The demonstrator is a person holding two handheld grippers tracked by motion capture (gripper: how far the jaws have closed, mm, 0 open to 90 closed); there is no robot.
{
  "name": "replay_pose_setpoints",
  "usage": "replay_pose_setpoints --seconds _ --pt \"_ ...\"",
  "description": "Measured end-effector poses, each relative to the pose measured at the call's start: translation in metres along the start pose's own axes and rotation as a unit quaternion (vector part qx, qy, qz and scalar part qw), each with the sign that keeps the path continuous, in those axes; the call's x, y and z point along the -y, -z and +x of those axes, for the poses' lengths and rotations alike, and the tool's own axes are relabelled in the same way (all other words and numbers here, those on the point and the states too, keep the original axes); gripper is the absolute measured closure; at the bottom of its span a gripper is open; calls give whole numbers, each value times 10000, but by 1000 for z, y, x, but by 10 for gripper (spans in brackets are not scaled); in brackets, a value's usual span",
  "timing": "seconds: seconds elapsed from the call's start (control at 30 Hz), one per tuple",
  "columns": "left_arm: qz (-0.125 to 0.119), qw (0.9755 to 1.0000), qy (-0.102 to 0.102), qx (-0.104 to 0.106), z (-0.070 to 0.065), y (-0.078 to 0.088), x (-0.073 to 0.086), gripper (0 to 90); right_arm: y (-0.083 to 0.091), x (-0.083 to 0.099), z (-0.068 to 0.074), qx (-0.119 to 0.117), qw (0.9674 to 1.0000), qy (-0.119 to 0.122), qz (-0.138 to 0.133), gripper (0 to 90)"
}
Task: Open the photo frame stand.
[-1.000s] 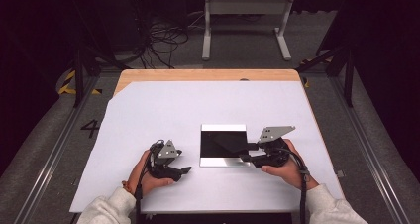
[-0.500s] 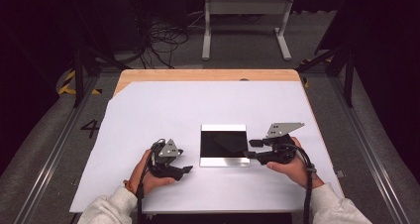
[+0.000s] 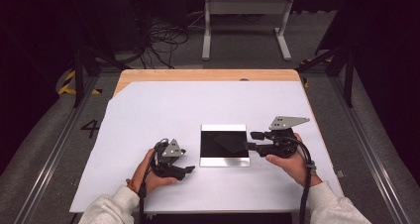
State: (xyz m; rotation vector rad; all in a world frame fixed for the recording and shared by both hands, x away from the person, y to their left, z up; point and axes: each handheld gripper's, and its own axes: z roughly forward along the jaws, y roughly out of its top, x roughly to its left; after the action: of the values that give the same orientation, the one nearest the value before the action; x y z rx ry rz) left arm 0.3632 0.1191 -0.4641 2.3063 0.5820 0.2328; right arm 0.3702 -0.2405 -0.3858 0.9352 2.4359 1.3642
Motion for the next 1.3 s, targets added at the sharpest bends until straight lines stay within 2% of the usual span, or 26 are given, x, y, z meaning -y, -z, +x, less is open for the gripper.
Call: replay_pose_setpoints --seconds 0.13,0.33,0.4,0.43,0.53,0.63,0.8,0.9,0.93,0.97,1.07,1.3 --pt "2 10000 -2 4 -1 -1 -1 328 -3 0 0 -25 10000 -30 15 479" --pt "-15 10000 -10 34 -1 -3 -2 330 -7 2 -3 -10 9996 -273 14 449" --pt "-37 10000 -17 71 -2 -5 -4 332 -9 5 -7 24 9986 -528 -18 430" --pt "-37 10000 -20 90 -3 -8 -6 331 -11 7 -10 -50 9977 -675 15 427" --pt "-55 9999 -58 124 -3 -11 -9 329 -15 9 -13 -142 9962 -855 80 427" --pt "-68 9999 -50 125 -3 -12 -9 329 -17 11 -14 -202 9958 -892 107 416" --pt "-72 9999 -79 90 -5 -13 -10 330 -26 15 -15 -477 9919 -1146 267 379" --pt "-102 9999 -72 111 -5 -13 -10 334 -31 16 -17 -705 9874 -1378 338 354" --pt "-93 9999 -76 101 -5 -13 -10 333 -33 16 -17 -845 9846 -1486 364 365" --pt "-89 9999 -77 103 -5 -13 -10 334 -35 17 -17 -915 9836 -1503 399 375" --pt "-100 9998 -98 106 -5 -13 -10 337 -40 18 -15 -1064 9825 -1446 492 422" --pt "-91 9998 -115 102 -5 -13 -11 337 -39 17 -18 -1077 9800 -1638 342 398"
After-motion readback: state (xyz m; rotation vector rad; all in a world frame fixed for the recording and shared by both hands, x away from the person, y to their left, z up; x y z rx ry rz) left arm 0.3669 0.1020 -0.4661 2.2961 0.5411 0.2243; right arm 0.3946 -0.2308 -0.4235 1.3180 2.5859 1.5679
